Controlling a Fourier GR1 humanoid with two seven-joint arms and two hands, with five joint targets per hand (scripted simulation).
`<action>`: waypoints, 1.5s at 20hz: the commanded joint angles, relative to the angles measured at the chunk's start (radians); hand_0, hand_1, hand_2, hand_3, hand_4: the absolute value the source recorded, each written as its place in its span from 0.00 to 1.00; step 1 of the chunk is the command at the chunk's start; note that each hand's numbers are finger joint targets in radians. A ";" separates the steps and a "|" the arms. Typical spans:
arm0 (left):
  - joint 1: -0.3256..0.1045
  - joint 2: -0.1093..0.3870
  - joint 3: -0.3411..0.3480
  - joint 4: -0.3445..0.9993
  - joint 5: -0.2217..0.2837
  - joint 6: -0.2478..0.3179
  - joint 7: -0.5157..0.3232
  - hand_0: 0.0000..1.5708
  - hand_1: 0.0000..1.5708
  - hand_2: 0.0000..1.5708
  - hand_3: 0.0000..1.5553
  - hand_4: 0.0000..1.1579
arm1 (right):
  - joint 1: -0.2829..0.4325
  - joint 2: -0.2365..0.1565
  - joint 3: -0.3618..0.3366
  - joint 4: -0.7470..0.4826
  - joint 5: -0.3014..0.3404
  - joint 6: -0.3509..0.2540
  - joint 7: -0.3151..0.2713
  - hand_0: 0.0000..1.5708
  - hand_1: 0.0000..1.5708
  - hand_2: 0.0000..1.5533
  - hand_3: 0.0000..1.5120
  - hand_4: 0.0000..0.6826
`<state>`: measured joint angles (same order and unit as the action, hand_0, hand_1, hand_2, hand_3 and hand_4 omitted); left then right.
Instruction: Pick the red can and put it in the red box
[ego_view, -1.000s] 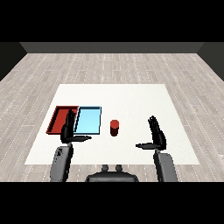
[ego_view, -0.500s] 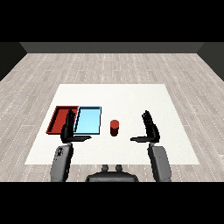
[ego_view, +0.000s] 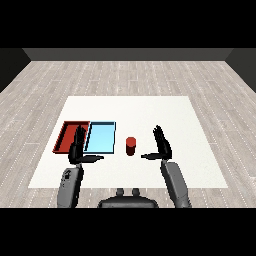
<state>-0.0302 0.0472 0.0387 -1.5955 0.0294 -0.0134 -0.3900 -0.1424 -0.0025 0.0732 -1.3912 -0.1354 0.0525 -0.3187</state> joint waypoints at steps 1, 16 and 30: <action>0.006 0.015 0.020 0.003 0.028 -0.033 -0.028 0.00 0.00 0.00 0.00 0.00 | -0.042 0.002 0.047 0.118 -0.038 -0.033 -0.061 0.00 0.00 0.00 0.00 0.00; 0.015 -0.009 -0.001 -0.055 0.033 -0.015 0.034 0.00 0.00 0.00 0.00 0.00 | -0.142 0.002 0.235 0.278 -0.193 -0.201 -0.176 0.00 0.00 0.00 0.00 0.00; 0.027 0.033 0.049 -0.039 0.078 -0.072 0.011 0.00 0.00 0.00 0.00 0.00 | -0.245 0.002 0.295 0.524 -0.307 -0.193 -0.322 0.00 0.00 0.00 0.00 0.00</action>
<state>-0.0335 0.0612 0.0724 -1.5970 0.0862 -0.0621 -0.3932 -0.3726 0.0000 0.3498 -0.9200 -0.4120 -0.1526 -0.5936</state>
